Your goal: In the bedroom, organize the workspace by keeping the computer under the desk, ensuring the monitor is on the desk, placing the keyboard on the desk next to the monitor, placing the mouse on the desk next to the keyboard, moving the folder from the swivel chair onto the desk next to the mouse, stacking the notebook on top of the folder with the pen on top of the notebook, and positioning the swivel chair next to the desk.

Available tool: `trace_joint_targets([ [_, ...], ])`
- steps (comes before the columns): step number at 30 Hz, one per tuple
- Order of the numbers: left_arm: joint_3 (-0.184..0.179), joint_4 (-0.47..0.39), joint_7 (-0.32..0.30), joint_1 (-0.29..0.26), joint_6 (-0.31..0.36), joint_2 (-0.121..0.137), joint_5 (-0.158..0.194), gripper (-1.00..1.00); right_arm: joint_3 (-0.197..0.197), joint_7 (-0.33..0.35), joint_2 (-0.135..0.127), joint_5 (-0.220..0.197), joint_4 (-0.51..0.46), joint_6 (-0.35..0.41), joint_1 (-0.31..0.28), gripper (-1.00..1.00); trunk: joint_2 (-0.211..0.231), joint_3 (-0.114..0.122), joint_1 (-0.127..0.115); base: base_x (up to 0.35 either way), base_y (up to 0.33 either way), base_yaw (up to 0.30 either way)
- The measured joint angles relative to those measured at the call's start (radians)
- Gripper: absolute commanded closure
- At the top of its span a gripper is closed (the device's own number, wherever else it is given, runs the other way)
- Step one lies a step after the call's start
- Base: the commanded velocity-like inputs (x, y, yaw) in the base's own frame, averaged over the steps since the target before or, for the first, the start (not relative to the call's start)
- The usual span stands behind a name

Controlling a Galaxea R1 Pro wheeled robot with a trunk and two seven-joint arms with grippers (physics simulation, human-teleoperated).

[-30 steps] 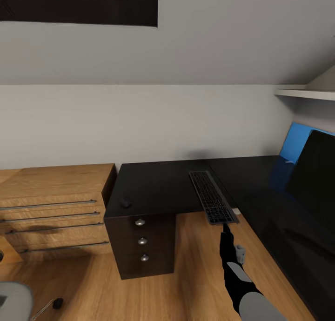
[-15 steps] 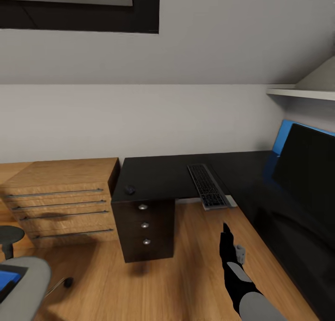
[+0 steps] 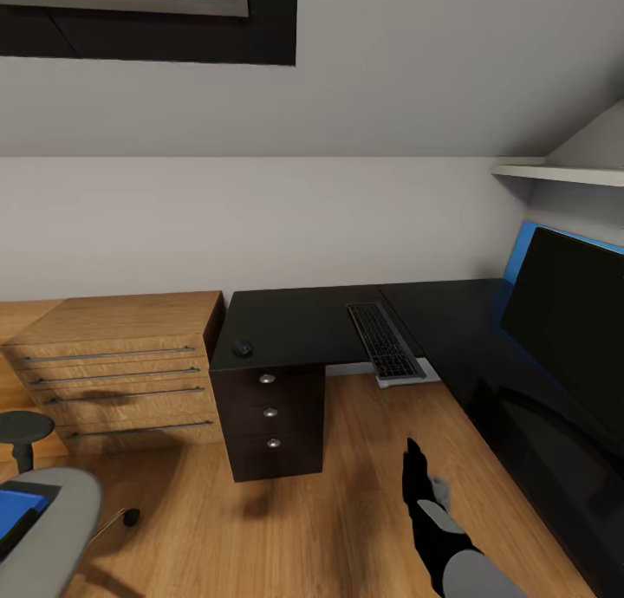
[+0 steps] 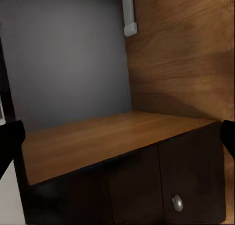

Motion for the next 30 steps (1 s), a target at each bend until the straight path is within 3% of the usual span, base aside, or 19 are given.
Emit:
trace_joint_targets([
  [7,0.0,0.001,0.0,0.0,0.0,-0.001,0.0,-1.0,0.027,-0.095,0.001,0.062,0.019,-0.007,0.0,-1.0,0.0,0.0,0.0,-0.003,0.0,0.0],
  [13,-0.001,0.001,0.0,0.0,0.001,-0.001,0.0,-1.0,0.09,-0.13,0.002,0.158,0.056,-0.01,0.0,-1.0,0.0,0.0,0.0,0.0,0.0,0.0],
  [15,-0.001,0.001,0.0,0.0,0.001,-0.001,0.0,-1.0,0.125,-0.135,0.002,0.197,0.084,-0.01,0.0,-1.0,0.0,0.0,0.0,0.0,0.0,0.0],
  [16,-0.001,0.001,0.0,0.0,0.001,-0.001,-0.001,-1.0,0.167,-0.14,0.001,0.24,0.111,-0.011,0.0,-1.0,0.0,0.0,0.0,0.0,0.0,0.0],
  [19,-0.001,0.001,0.0,0.0,0.001,-0.001,-0.001,-1.0,0.241,-0.151,0.0,0.301,0.143,-0.012,0.0,-1.0,0.0,0.0,0.0,0.0,0.0,0.0],
  [25,-0.001,0.0,0.0,0.0,0.0,-0.001,-0.002,-1.0,0.352,-0.183,0.0,0.411,0.184,-0.015,0.0,-1.0,0.0,0.0,0.0,0.0,0.0,0.0],
  [26,-0.001,0.0,0.0,0.0,0.0,-0.001,-0.002,-1.0,0.383,-0.19,0.0,0.446,0.208,-0.016,0.0,-1.0,0.0,0.0,0.0,0.0,0.0,0.0],
  [30,0.0,0.0,0.0,0.0,0.0,-0.001,-0.002,-1.0,0.44,-0.197,0.001,0.53,0.262,-0.018,0.0,-1.0,0.0,0.0,0.0,0.0,0.0,0.0],
])
